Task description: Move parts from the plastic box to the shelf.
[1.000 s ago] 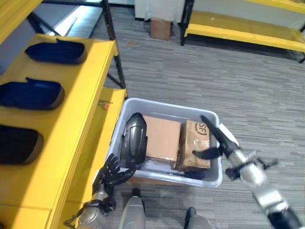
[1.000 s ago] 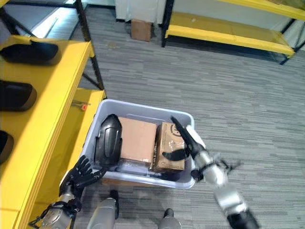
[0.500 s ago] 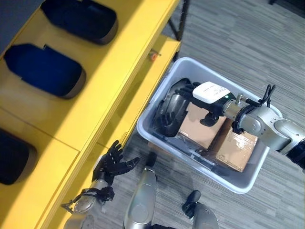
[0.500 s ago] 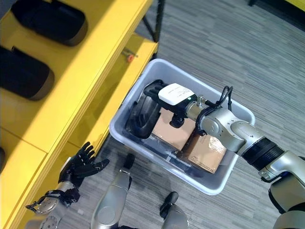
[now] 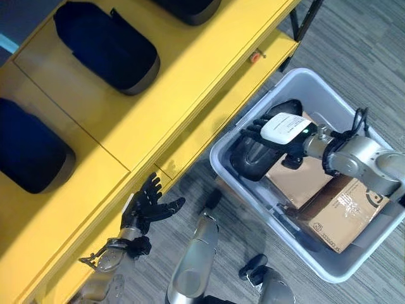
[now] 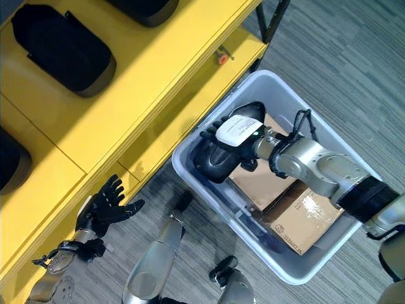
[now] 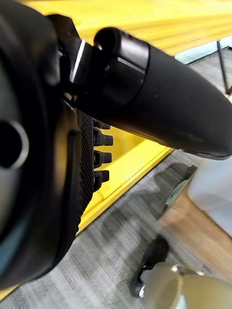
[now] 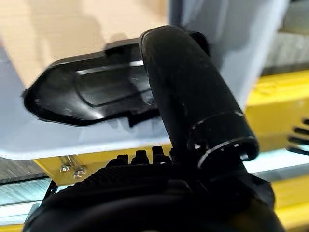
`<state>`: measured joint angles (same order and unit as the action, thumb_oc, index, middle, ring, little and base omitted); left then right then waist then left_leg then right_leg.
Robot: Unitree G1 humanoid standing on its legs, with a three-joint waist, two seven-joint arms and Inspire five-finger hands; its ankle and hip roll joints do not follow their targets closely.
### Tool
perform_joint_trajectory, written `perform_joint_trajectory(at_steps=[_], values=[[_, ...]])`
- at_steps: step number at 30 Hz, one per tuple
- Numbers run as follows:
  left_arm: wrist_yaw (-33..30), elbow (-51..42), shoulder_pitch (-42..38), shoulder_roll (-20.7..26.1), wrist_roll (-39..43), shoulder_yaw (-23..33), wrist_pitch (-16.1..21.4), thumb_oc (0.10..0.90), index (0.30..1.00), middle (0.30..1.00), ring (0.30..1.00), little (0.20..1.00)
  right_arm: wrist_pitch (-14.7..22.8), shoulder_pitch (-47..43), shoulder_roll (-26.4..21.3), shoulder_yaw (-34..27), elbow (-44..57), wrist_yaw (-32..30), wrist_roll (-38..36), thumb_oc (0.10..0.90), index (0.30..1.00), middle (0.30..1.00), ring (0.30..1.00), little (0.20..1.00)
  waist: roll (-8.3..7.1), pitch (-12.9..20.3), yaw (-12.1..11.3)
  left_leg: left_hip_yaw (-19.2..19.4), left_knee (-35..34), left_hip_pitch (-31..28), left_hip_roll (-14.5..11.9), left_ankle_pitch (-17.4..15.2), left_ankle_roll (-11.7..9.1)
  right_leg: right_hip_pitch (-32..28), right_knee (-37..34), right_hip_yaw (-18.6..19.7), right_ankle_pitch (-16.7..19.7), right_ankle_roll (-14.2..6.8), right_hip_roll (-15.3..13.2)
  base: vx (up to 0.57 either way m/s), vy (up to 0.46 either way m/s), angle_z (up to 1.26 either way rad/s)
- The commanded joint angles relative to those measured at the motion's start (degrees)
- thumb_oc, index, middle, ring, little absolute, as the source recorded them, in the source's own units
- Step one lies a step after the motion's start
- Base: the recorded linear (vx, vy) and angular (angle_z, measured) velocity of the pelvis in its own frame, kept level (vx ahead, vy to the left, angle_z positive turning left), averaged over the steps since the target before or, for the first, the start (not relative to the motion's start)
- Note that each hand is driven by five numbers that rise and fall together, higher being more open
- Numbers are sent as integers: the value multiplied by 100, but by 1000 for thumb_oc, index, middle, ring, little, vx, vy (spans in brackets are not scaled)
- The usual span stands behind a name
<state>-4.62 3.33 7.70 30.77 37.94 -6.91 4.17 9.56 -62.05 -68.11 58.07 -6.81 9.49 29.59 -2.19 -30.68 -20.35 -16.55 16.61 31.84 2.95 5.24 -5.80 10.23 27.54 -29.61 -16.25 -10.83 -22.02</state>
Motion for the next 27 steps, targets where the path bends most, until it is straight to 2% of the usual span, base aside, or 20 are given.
perform_joint_trajectory(at_steps=[1,11,27], values=[[-63,-526,115,148,101,123,507,900,1000,1000,1000,1000,32,-752,-249,122,360,-279,101,900,1000,1000,1000,1000,70,88,66,318,-145,-85,-715,-242,-242,248,354,236,-89,362,-53,25,-59,4],[-182,-625,102,145,166,120,584,900,1000,1000,1000,1000,-60,-859,-510,168,343,-425,199,900,1000,1000,1000,1000,121,88,139,238,-127,276,-665,-201,-234,640,607,255,-203,409,-68,14,-26,6],[-264,-641,53,111,248,94,669,900,1000,1000,1000,1000,-79,-1011,-497,382,160,-569,583,900,1000,1000,1000,1000,176,88,210,220,-107,564,-592,-194,-212,946,720,278,-217,384,-95,-1,-2,-1]])
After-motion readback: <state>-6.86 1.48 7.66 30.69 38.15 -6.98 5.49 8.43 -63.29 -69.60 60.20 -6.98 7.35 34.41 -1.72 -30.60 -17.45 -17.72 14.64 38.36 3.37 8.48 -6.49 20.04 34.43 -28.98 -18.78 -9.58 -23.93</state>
